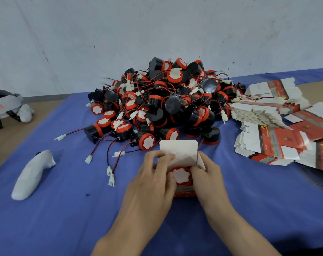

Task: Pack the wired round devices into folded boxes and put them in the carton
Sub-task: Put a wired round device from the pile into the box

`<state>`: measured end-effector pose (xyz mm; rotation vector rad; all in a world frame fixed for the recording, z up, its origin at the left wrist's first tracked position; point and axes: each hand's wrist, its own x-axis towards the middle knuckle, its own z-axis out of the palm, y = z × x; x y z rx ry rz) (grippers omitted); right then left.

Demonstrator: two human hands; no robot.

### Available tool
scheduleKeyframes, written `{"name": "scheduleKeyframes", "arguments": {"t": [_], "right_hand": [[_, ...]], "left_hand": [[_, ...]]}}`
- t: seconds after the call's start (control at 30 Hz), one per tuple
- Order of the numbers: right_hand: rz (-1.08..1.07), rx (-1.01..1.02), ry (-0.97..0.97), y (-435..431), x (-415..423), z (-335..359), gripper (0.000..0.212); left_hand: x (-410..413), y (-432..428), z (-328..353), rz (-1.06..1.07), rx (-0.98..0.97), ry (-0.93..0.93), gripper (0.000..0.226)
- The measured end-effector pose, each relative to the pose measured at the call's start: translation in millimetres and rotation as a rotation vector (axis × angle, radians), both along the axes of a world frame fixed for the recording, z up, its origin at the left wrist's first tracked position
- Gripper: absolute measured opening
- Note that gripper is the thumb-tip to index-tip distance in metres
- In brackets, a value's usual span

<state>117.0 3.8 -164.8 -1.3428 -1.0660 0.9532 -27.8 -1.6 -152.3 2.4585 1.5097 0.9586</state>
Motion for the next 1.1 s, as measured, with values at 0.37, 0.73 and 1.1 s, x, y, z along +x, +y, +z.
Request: {"name": "scheduleKeyframes", "arguments": {"t": [0.37,0.73,1.1], "right_hand": [[0.132,-0.050,0.158,-3.0,26.1,8.5,0.032],[0.215,-0.021,0.001,-6.1,34.2,0.6,0.028],[0.334,-0.011,-0.106,0.6,36.1,-2.3,0.024]], "left_hand": [[-1.9,4.0,-2.2,-0.034,-0.320,-0.510,0.023],[-10.6,22.6,2.2,0.012,-0.560,-0.824,0.016],[-9.3,27.9,0.2,-0.115,-0.668,-0.711,0.016]]}}
